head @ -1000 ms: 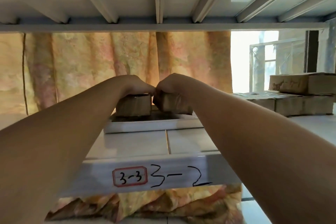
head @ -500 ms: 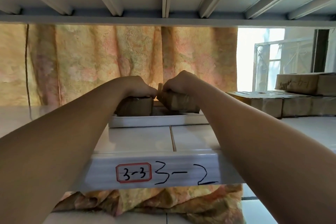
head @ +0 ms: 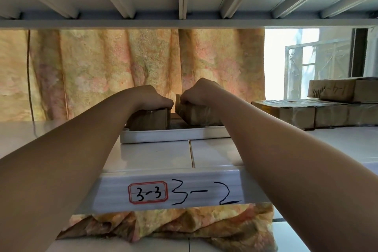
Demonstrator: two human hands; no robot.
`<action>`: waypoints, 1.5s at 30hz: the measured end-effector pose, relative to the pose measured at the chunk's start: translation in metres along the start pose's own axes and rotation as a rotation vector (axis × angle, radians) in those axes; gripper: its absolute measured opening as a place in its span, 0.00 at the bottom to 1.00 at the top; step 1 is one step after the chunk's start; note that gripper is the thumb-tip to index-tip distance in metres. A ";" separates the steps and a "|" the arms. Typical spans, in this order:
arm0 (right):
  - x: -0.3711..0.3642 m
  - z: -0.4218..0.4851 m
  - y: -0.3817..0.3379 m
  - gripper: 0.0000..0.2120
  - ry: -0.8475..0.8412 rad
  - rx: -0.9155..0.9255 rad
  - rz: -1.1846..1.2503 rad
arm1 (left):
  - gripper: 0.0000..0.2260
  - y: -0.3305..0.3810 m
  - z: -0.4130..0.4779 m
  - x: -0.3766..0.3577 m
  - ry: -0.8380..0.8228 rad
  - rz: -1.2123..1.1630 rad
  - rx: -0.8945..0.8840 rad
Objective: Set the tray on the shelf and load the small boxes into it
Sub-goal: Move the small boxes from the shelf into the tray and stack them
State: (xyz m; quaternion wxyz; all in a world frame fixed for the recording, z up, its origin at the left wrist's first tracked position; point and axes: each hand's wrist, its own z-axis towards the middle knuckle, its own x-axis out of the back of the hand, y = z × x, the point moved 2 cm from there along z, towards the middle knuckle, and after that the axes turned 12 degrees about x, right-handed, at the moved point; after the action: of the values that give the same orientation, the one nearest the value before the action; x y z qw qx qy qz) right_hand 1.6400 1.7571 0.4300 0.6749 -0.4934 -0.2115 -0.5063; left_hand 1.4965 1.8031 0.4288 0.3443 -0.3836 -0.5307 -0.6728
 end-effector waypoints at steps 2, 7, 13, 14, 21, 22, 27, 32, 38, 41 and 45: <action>0.000 -0.001 -0.001 0.23 -0.008 0.010 -0.010 | 0.17 0.000 0.000 0.001 0.033 -0.019 -0.013; -0.001 -0.005 -0.003 0.18 0.000 0.034 -0.020 | 0.20 -0.003 0.002 0.002 0.007 0.003 -0.028; -0.007 -0.006 -0.011 0.26 -0.015 0.050 -0.059 | 0.28 -0.006 0.004 -0.001 0.022 0.081 -0.060; -0.008 -0.005 -0.011 0.24 -0.021 0.049 -0.061 | 0.28 -0.006 0.004 -0.002 0.022 0.077 -0.058; 0.001 -0.014 -0.013 0.21 -0.117 0.159 0.043 | 0.24 -0.005 0.005 -0.002 0.030 0.077 -0.060; 0.004 -0.014 -0.010 0.20 -0.105 0.137 0.091 | 0.23 -0.006 0.005 -0.001 0.029 0.066 -0.059; 0.007 -0.021 0.006 0.22 -0.208 -0.027 0.242 | 0.22 -0.009 0.005 -0.002 0.035 0.039 -0.059; 0.002 -0.020 0.007 0.11 -0.239 -0.038 0.267 | 0.22 -0.008 0.003 -0.002 0.037 0.033 -0.058; 0.008 -0.024 0.007 0.12 -0.231 -0.040 0.291 | 0.23 -0.009 0.002 -0.001 0.040 0.023 -0.063; 0.009 -0.026 0.007 0.12 -0.238 -0.035 0.311 | 0.22 -0.009 0.002 -0.001 0.042 0.037 -0.069; 0.008 -0.025 0.009 0.13 -0.238 -0.043 0.303 | 0.22 -0.008 0.002 -0.003 0.051 0.055 -0.071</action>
State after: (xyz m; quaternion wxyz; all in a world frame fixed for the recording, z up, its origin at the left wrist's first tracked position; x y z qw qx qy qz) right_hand 1.6459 1.7315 0.4219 0.7030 -0.5904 -0.2023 -0.3411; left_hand 1.4912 1.8067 0.4230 0.3622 -0.3926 -0.4871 -0.6910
